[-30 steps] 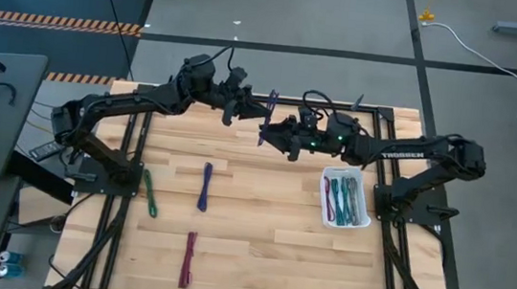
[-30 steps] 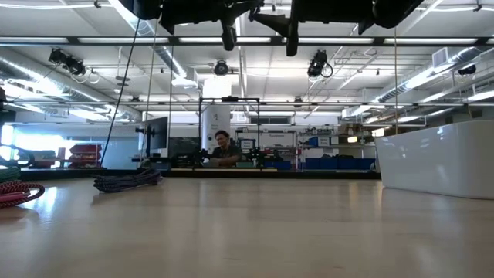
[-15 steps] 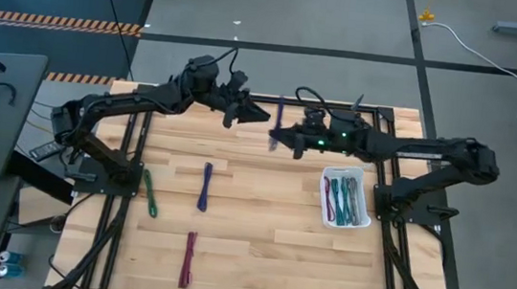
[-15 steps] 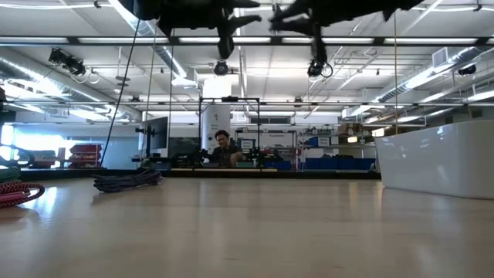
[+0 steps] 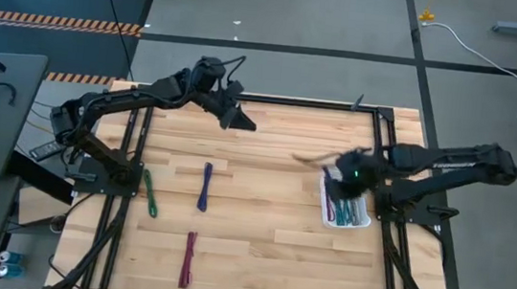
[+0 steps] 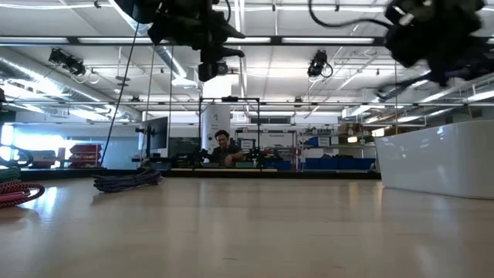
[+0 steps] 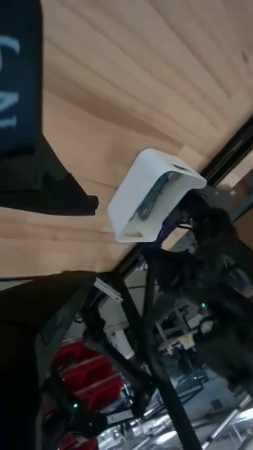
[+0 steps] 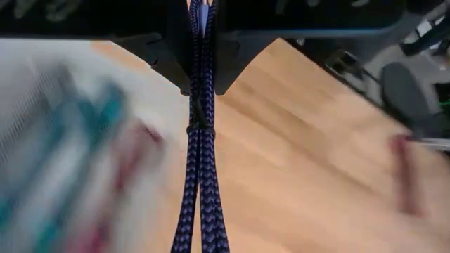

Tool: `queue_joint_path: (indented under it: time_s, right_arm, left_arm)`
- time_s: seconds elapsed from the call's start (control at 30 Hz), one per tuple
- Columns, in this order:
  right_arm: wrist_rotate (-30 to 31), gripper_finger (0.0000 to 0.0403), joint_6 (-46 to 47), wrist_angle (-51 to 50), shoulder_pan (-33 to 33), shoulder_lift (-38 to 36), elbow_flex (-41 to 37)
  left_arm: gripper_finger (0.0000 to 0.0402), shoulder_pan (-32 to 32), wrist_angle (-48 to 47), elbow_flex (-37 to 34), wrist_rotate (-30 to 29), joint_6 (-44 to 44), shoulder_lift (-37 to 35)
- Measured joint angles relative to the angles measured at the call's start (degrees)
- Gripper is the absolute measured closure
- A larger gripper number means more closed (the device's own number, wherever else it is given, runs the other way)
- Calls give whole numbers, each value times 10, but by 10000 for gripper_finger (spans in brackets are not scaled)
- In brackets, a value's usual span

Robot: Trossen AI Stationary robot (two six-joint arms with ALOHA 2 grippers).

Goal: Pick and place USB-C Cables
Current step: Put the top violet charging cable into the white bin

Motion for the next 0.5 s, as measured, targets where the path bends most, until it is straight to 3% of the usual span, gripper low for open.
queue_joint_path:
  time_s: [0.2, 0.33, 0.5]
  right_arm:
    - [-26, 370, 197, -15, 53, -24, -72]
    - [-46, 370, 230, -12, 57, -26, -121]
    - [-23, 370, 231, -13, 42, -27, -150]
  left_arm:
    - [259, 0, -1, 0, -1, 7, 0]
    - [260, 0, -1, 0, -1, 9, 0]
    - [260, 0, -1, 0, -2, 9, 0]
